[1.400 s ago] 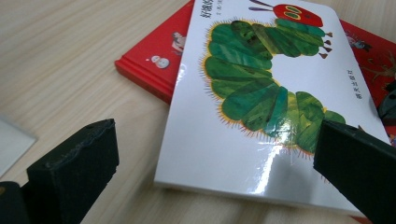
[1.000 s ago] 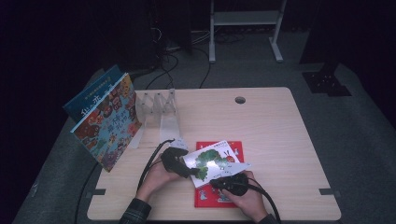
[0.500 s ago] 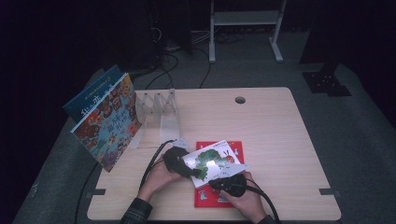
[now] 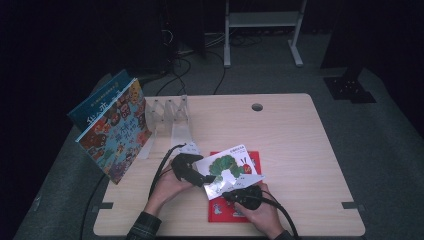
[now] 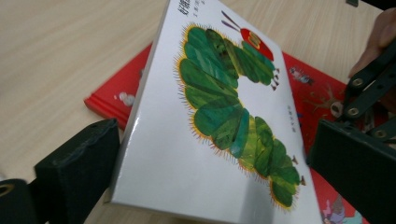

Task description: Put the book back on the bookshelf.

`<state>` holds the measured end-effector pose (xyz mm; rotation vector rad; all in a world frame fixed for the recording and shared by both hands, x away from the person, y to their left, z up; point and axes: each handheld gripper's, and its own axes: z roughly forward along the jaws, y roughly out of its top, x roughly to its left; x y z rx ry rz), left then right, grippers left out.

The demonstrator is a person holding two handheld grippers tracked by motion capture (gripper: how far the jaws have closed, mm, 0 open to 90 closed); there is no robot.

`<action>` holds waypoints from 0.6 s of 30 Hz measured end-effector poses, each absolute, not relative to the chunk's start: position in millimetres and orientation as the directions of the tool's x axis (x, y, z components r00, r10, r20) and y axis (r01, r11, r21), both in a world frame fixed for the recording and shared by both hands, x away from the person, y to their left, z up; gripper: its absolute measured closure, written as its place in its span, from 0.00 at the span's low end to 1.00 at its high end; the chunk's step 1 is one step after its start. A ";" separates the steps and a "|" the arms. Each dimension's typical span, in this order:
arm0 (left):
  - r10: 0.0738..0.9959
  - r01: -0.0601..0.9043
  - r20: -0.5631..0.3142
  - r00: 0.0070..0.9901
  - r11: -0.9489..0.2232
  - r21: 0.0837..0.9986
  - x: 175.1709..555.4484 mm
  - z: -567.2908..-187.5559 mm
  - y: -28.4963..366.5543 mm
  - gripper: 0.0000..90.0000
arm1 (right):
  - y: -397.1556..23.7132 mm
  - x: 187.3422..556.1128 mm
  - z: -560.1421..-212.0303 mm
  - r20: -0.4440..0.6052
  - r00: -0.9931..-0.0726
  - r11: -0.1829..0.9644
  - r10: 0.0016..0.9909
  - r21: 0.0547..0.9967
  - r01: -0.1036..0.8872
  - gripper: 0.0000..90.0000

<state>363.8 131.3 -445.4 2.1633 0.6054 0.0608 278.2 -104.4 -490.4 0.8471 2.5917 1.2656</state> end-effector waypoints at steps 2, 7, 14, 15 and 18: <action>0.433 0.383 -0.157 0.888 -0.506 0.773 361.2 -438.4 131.6 0.02 | -103.3 278.6 -489.9 0.127 -0.829 0.488 0.544 0.756 0.436 0.99; 0.399 0.339 -0.139 0.906 -0.490 0.803 352.3 -420.9 132.7 0.06 | -101.7 282.0 -489.9 0.127 -0.833 0.491 0.539 0.756 0.433 0.99; 0.373 0.315 -0.136 0.918 -0.476 0.821 345.7 -410.2 138.1 0.19 | -101.3 283.2 -489.8 0.129 -0.835 0.493 0.535 0.755 0.432 0.99; 0.369 0.316 -0.143 0.918 -0.468 0.825 344.9 -408.6 139.1 0.22 | -101.5 283.4 -489.8 0.130 -0.836 0.493 0.533 0.755 0.432 0.99; 0.338 0.312 -0.160 0.928 -0.464 0.829 342.6 -404.2 141.3 0.33 | -101.8 283.4 -489.7 0.130 -0.839 0.496 0.529 0.755 0.430 0.99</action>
